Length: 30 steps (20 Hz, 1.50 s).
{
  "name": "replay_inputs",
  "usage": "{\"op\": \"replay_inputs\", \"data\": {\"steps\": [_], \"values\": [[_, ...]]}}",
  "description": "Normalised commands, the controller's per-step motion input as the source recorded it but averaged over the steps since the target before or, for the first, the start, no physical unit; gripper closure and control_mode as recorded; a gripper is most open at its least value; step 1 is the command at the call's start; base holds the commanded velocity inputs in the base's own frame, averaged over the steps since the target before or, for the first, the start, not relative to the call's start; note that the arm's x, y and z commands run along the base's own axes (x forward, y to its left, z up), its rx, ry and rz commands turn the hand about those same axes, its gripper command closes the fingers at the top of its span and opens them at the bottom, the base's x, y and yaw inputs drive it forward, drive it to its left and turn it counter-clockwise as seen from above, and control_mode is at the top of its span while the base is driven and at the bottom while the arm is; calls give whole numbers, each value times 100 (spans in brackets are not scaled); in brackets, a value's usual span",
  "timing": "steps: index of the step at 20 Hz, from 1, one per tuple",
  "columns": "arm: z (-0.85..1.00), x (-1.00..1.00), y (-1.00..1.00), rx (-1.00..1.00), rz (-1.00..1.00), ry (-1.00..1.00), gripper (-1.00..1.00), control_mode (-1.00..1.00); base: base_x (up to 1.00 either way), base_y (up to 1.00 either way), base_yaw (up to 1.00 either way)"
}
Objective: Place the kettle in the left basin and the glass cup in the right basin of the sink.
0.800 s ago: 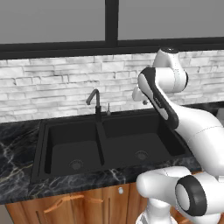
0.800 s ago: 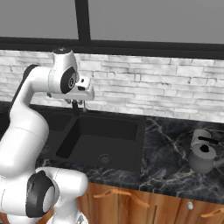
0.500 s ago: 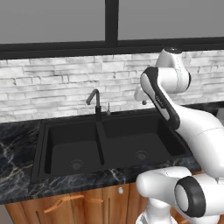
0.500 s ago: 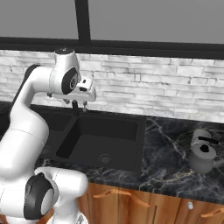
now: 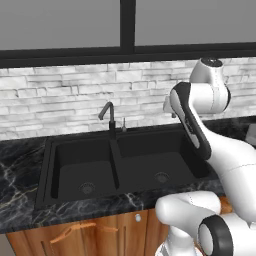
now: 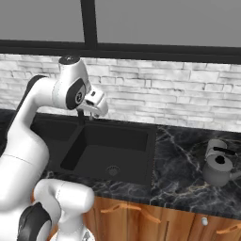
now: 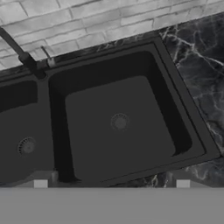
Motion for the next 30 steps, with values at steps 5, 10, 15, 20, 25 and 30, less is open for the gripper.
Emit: {"op": "replay_inputs", "data": {"steps": [5, 10, 15, 20, 25, 30], "values": [[1, -16, -30, 0, -24, -2, -100, -100, 0, 0, 0], [1, -13, -36, 0, -22, 0, -100, -100, 0, 0, 0], [4, -11, -44, 0, -18, 0, -100, -100, 0, 0, 0], [2, -13, -50, 5, -18, 1, -100, -100, 0, 0, 0], [2, -12, -49, 5, -17, 0, -100, -100, 0, 0, 0], [3, -6, -48, 7, -17, 3, -100, -100, 0, 0, 0]]}}
